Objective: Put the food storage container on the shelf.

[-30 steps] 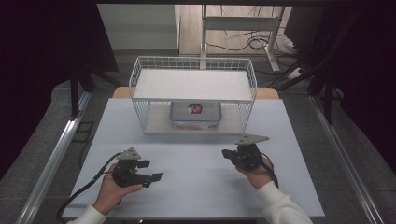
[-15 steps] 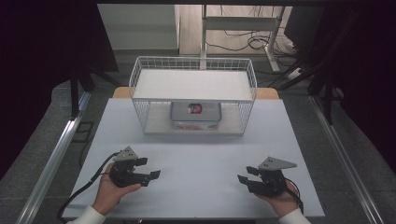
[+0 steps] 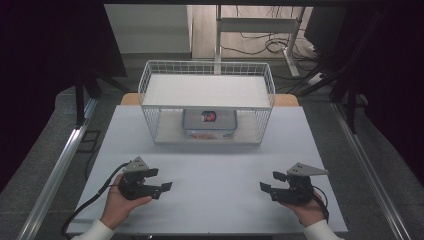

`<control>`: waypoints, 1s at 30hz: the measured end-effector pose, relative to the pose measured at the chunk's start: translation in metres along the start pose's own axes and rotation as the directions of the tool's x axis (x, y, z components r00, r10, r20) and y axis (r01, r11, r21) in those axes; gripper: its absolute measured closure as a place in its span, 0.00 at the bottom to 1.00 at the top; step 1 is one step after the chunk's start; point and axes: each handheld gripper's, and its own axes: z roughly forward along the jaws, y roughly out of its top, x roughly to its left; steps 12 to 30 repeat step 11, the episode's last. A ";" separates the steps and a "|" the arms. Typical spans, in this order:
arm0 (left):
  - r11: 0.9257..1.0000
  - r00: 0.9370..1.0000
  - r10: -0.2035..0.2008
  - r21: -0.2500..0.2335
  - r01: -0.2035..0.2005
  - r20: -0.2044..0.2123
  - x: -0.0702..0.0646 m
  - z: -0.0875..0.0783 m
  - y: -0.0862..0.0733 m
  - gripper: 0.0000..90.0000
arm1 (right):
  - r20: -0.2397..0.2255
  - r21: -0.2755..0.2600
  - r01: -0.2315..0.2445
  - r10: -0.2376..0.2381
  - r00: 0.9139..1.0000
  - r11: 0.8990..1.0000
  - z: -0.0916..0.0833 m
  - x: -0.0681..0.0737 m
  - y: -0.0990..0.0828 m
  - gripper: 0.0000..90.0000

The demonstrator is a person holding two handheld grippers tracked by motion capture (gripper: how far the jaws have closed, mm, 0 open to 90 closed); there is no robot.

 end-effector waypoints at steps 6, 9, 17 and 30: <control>1.000 1.000 0.002 -0.004 -0.002 -0.002 0.000 -0.001 0.000 0.26 | -0.009 -0.010 0.030 -0.030 1.000 1.000 -0.003 0.003 0.005 0.32; 1.000 1.000 -0.015 -0.013 0.015 0.005 0.002 0.000 0.002 0.26 | 0.001 -0.009 0.049 -0.049 0.999 0.999 -0.003 0.003 0.004 0.28; 1.000 1.000 -0.012 -0.004 0.012 0.002 0.002 0.002 0.001 0.26 | -0.017 -0.028 0.041 -0.041 0.999 0.999 -0.003 0.001 0.004 0.26; 1.000 1.000 -0.012 -0.004 0.012 0.002 0.002 0.002 0.001 0.26 | -0.017 -0.028 0.041 -0.041 0.999 0.999 -0.003 0.001 0.004 0.26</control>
